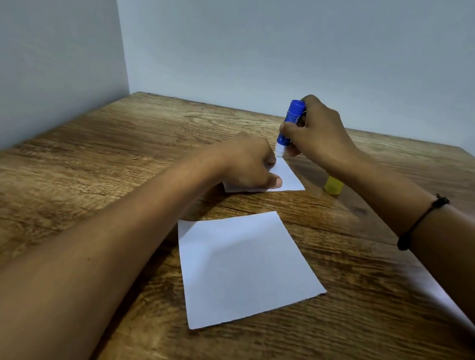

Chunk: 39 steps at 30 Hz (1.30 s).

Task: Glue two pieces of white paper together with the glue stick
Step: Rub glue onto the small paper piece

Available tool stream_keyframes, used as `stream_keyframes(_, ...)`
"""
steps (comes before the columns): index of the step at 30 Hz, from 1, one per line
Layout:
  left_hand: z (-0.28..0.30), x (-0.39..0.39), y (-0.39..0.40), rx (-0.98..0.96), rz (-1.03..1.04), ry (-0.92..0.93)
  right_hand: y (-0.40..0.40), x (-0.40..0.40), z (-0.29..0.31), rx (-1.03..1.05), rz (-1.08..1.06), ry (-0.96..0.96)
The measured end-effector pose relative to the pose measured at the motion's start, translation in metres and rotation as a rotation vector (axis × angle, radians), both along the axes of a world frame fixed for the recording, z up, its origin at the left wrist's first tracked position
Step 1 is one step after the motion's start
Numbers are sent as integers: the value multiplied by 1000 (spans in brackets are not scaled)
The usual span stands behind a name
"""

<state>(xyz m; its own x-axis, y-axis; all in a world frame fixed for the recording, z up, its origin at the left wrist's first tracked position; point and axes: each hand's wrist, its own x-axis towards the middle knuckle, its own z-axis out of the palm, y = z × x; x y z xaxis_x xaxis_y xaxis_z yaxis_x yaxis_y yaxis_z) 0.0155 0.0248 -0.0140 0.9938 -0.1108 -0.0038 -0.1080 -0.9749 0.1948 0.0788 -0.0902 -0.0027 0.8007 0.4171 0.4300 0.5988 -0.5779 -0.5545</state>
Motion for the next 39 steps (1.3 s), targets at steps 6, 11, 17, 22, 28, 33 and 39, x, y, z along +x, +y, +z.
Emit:
stream_keyframes(6,1,-1,-1,-7,-3,4,2,1,-2,-46,-15,10)
stream_keyframes(11,1,-1,0,0,-4,5,4,1,-1,-51,-7,30)
stream_keyframes(17,0,0,-1,-9,6,12,1,0,2,-68,-3,41)
stream_keyframes(22,1,0,-1,-21,15,12,-5,-5,1,-67,6,33)
stream_keyframes(28,-1,0,-2,-55,36,-5,-13,-13,2,-92,19,14)
stream_keyframes(33,-2,0,-1,-68,42,-18,-20,-21,2,-90,25,16)
stream_keyframes(39,-2,1,-2,-61,40,-16,-27,-28,2,-77,31,20)
